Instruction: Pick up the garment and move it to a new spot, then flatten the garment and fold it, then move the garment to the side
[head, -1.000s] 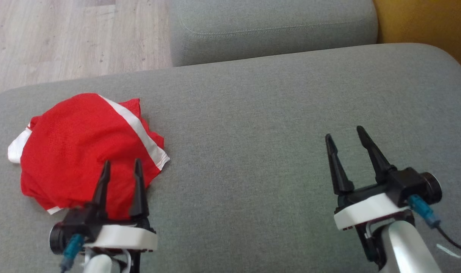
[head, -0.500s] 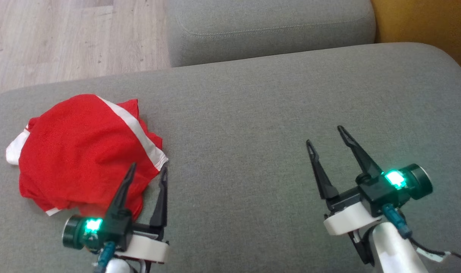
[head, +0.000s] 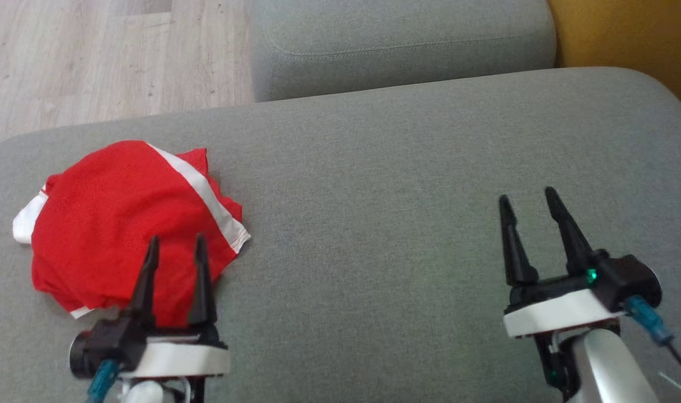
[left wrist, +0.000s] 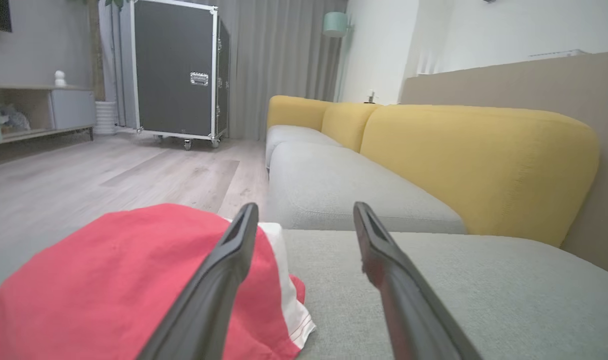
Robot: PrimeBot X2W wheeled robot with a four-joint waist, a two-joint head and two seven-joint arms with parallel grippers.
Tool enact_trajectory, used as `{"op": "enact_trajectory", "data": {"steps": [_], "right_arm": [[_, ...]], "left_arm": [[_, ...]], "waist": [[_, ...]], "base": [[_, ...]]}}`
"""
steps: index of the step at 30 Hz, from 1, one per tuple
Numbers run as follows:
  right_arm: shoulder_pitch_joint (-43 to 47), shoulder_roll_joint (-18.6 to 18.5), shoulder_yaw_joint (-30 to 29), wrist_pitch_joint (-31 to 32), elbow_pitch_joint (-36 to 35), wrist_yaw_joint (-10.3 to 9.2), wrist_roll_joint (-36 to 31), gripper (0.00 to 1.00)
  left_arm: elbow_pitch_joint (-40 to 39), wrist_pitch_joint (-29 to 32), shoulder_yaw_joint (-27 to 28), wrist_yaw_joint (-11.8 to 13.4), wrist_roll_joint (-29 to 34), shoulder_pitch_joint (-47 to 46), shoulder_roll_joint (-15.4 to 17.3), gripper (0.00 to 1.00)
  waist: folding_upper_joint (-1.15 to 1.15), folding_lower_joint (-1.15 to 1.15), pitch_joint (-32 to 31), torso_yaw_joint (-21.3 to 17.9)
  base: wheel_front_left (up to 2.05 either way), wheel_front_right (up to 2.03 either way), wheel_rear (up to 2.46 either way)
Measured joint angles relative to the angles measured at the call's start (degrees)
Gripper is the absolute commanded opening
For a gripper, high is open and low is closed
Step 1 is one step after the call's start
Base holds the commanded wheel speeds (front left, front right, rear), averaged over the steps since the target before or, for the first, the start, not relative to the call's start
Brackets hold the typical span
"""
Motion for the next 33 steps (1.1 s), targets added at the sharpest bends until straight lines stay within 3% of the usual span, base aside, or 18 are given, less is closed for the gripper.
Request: {"op": "enact_trajectory", "data": {"steps": [6,18,33], "right_arm": [[0.12,0.00,-1.32,0.00,3.03,0.00,6.61,1.00],[0.16,0.00,-0.71,0.00,4.38,0.00,6.81,1.00],[2.49,0.00,2.74,0.01,4.56,0.00,8.02,1.00]], "left_arm": [[3.49,0.00,1.21,-2.30,-1.20,1.02,-0.66,1.00],[5.09,0.00,2.11,-3.07,-2.18,0.93,-0.88,1.00],[4.99,0.00,4.90,-3.01,-1.13,1.32,-0.94,1.00]], "waist": [[0.00,0.00,-0.14,-0.30],[0.00,0.00,-0.65,0.56],[0.00,0.00,-2.77,8.30]], "base": [[0.00,0.00,0.00],[0.00,0.00,0.00],[0.00,0.00,0.00]]}}
